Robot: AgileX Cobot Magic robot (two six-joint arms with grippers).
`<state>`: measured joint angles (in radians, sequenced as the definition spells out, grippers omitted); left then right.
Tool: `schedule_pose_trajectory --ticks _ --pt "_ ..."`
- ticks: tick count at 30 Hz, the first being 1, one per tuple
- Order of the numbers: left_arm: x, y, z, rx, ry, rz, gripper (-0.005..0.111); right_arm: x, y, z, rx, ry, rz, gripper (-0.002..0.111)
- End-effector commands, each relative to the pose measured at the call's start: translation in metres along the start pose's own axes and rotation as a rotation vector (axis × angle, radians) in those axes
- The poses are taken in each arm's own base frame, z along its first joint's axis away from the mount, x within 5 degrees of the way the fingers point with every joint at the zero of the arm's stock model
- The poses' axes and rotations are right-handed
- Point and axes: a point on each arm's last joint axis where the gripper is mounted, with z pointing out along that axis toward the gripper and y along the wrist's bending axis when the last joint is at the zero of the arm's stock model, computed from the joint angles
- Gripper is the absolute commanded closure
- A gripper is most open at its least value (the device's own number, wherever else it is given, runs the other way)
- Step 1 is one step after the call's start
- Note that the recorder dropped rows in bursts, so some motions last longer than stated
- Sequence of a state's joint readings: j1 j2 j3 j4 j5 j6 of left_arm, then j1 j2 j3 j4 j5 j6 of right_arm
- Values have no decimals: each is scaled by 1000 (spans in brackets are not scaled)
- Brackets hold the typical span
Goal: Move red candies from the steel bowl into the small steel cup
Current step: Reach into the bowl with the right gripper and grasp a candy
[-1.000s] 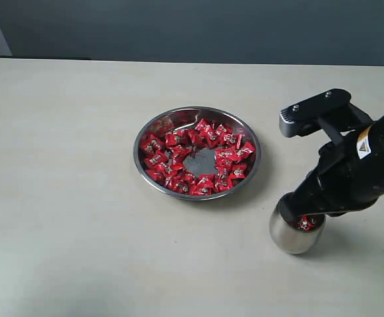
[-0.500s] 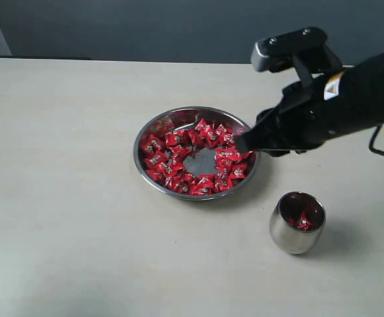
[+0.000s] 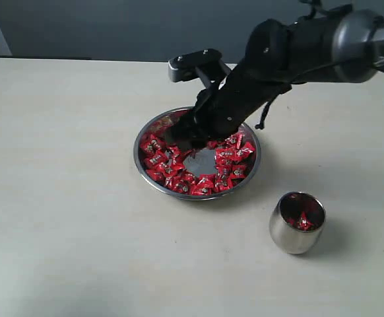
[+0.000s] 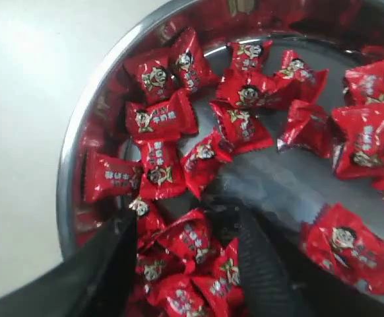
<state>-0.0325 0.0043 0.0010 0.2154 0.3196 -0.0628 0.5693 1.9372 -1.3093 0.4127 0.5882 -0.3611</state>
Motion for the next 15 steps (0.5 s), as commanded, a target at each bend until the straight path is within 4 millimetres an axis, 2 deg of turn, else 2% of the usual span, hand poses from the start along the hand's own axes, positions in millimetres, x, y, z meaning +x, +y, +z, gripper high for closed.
schedule_pose_trajectory --ticks 1,10,12,13,15 --pt "-1 0 0 0 -12 -5 106 -7 -4 29 -21 26 19 61" --pt "-1 0 0 0 -12 -5 106 -8 -11 71 -45 67 76 62" --pt "-1 0 0 0 -12 -5 106 -9 -12 75 -47 70 78 63" --pt "-1 0 0 0 -12 -5 106 -9 -12 75 -46 68 78 65" --pt "-1 0 0 0 -12 -5 106 -8 -12 75 -49 74 78 90"
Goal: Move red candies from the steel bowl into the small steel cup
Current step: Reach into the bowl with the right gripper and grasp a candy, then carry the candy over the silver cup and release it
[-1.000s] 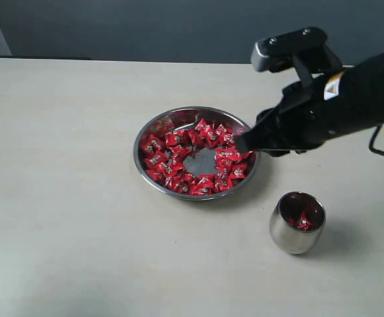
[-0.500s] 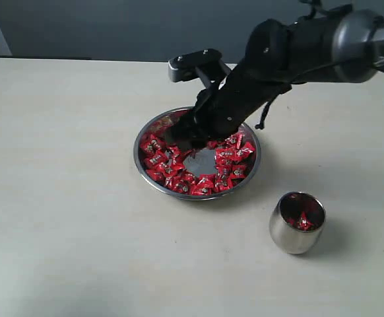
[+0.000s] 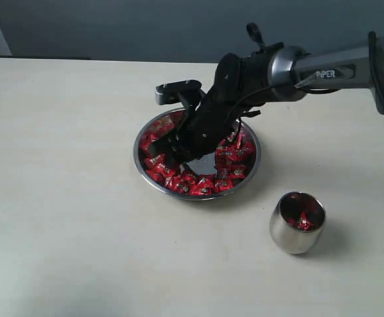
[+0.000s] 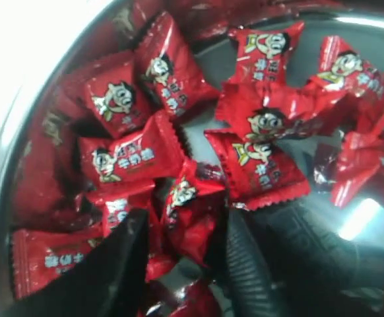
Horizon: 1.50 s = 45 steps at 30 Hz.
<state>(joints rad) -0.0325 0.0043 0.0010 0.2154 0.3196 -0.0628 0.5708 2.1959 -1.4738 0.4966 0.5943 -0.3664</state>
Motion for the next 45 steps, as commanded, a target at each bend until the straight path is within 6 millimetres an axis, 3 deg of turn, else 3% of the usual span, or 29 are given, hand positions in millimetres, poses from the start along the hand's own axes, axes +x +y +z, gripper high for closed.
schedule_pose_trajectory --ticks 1,2,8,13,19,25,29,32,35,40,45 --pt "-1 0 0 0 -12 -5 106 -2 2 -2 -5 -5 -8 97" --pt "-1 0 0 0 -12 -5 106 -2 2 -2 -6 -3 -8 109" --pt "-1 0 0 0 -12 -5 106 -7 5 -13 -5 -29 -19 109" --pt "-1 0 0 0 -12 -5 106 -20 19 -75 28 -105 -125 109" --pt "-1 0 0 0 -12 -5 106 -9 29 -134 95 -77 -173 109" --pt "-1 0 0 0 -12 -5 106 33 34 -193 190 -149 -127 109" --pt "-1 0 0 0 -12 -5 106 87 35 -224 229 -168 -64 109" --pt "-1 0 0 0 -12 -5 106 124 36 -235 227 -188 -32 109" --pt "-1 0 0 0 -12 -5 106 148 35 -237 225 -218 -8 109" --pt "-1 0 0 0 -12 -5 106 172 30 -224 227 -176 17 109" --pt "-1 0 0 0 -12 -5 106 177 23 -213 262 -161 29 109"
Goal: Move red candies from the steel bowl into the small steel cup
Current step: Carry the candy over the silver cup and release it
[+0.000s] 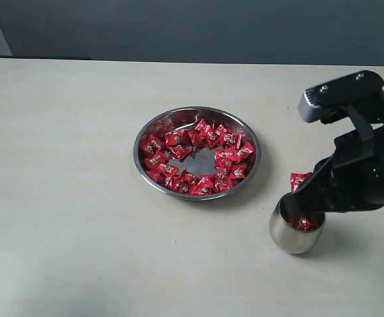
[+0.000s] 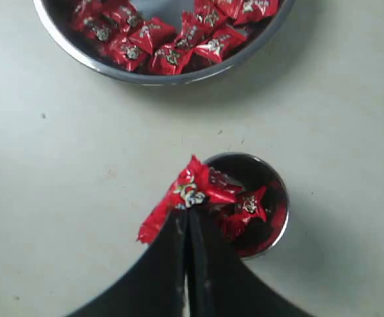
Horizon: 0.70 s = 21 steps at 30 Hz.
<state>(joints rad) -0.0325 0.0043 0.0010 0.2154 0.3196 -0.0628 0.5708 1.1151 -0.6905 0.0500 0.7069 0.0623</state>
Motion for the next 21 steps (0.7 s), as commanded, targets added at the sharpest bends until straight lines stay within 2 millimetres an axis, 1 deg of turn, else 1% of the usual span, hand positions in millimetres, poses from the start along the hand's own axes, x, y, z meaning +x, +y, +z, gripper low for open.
schedule_pose_trajectory --ticks 1,5,12,17,19,21 --pt "-1 0 0 0 -12 -5 106 2 -6 7 56 -15 2 109" --pt "-1 0 0 0 -12 -5 106 1 -12 13 126 0 13 109" --pt "-1 0 0 0 -12 -5 106 1 -13 34 136 82 10 109" --pt "-1 0 0 0 -12 -5 106 0 -13 46 134 97 7 109" --pt "-1 0 0 0 -12 -5 106 0 -13 48 134 105 4 105" --pt "-1 0 0 0 -12 -5 106 0 -13 49 133 110 -14 96"
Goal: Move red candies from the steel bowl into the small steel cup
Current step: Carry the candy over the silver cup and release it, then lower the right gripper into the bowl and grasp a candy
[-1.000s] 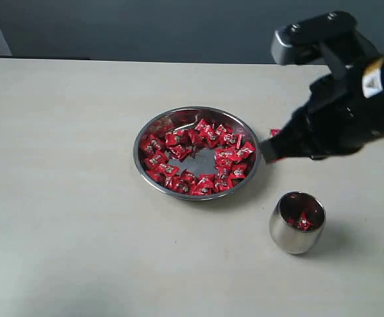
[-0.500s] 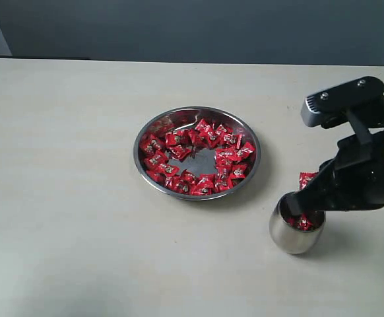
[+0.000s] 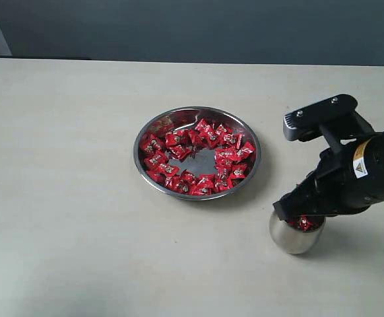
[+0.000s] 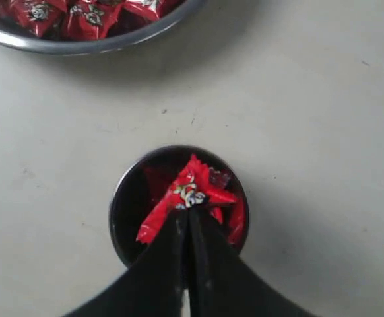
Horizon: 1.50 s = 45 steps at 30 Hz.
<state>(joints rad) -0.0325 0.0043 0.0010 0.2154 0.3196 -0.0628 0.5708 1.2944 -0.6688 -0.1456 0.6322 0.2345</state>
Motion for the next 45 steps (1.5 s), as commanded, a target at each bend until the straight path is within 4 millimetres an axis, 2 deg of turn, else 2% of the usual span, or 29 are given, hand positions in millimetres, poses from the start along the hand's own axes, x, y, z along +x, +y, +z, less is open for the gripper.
schedule_pose_trajectory --ticks 1,4,8,11,15,20,24,30,37,41,45 --pt "-1 0 0 0 -12 -5 106 0 0 4 4 0 -33 91" --pt "-1 0 0 0 -12 -5 106 0 0 4 4 0 -33 75" --pt "-1 0 0 0 -12 -5 106 -7 1 1 -2 -43 -34 73" --pt "-1 0 0 0 -12 -7 106 -26 4 -8 -34 -144 -12 73" --pt "-1 0 0 0 -12 -7 106 -60 10 -20 -76 -306 -29 73" --pt "-1 0 0 0 -12 -7 106 -102 15 -13 -80 -390 -48 73" --pt "-1 0 0 0 -12 -7 106 -135 21 10 -77 -381 -64 73" --pt "-1 0 0 0 -12 -7 106 -164 28 61 -50 -261 -166 72" --pt "-1 0 0 0 -12 -7 106 -172 36 115 -70 -98 -236 72" --pt "-1 0 0 0 -12 -7 106 -175 44 131 -134 -82 -246 72" --pt "-1 0 0 0 -12 -7 106 -181 47 138 -157 -87 -263 56"
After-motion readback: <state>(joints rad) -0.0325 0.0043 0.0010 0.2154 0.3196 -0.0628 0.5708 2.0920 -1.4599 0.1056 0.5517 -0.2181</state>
